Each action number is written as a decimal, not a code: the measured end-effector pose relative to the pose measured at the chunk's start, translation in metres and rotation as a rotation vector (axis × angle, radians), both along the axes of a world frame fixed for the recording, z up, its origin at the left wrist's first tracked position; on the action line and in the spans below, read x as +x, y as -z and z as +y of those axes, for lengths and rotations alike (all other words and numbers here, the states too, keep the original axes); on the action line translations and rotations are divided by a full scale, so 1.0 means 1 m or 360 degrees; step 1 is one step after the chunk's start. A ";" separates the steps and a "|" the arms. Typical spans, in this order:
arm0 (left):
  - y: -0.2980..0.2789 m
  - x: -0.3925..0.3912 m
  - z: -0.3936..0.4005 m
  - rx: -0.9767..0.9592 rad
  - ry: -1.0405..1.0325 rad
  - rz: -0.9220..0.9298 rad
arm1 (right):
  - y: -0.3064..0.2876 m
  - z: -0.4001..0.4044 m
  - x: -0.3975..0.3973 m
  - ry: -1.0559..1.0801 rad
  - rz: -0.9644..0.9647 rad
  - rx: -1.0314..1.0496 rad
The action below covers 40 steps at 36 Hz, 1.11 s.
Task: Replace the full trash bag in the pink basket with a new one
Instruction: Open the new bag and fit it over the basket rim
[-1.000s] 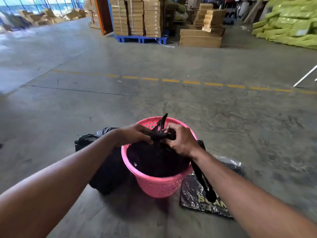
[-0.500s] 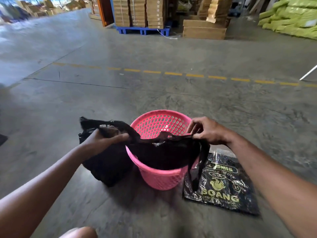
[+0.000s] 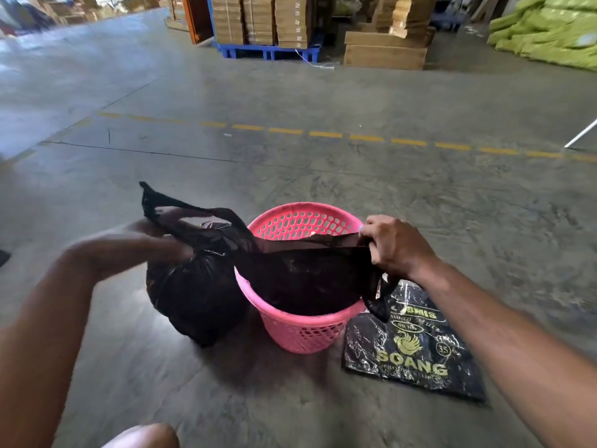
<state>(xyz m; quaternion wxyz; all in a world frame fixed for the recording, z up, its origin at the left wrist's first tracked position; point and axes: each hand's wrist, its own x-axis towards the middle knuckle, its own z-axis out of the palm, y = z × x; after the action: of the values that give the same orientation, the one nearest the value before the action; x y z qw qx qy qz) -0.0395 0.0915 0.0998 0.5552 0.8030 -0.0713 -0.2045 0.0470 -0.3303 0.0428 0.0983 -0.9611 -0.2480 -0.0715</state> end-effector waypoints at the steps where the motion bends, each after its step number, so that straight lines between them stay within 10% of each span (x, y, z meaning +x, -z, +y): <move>1: -0.012 0.001 -0.004 0.0287 0.0076 0.0027 | 0.001 0.001 0.000 0.0010 -0.0027 0.0002; 5: -0.041 0.007 -0.018 0.0631 0.0034 -0.0056 | 0.003 0.006 0.001 0.0032 -0.0036 0.0018; 17: -0.058 0.046 -0.058 -0.0224 -0.1239 -0.1415 | 0.022 0.030 -0.005 0.0165 -0.0042 0.0133; 22: -0.053 0.040 -0.102 0.0564 -0.0543 -0.1855 | 0.026 0.038 -0.008 0.0205 -0.0114 0.0238; 28: 0.020 0.058 -0.100 0.1614 0.0414 -0.0745 | 0.026 0.041 -0.005 0.0182 -0.0066 0.0262; 40: 0.057 0.054 -0.088 0.1360 0.0047 -0.0792 | 0.016 0.029 -0.005 0.0250 -0.0077 -0.0170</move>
<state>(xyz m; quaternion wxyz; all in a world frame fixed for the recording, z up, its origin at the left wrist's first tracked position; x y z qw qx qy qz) 0.0142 0.0031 0.0425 0.1395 0.9822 -0.1229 -0.0252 0.0422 -0.3016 0.0270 0.0350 -0.9794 -0.1777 -0.0889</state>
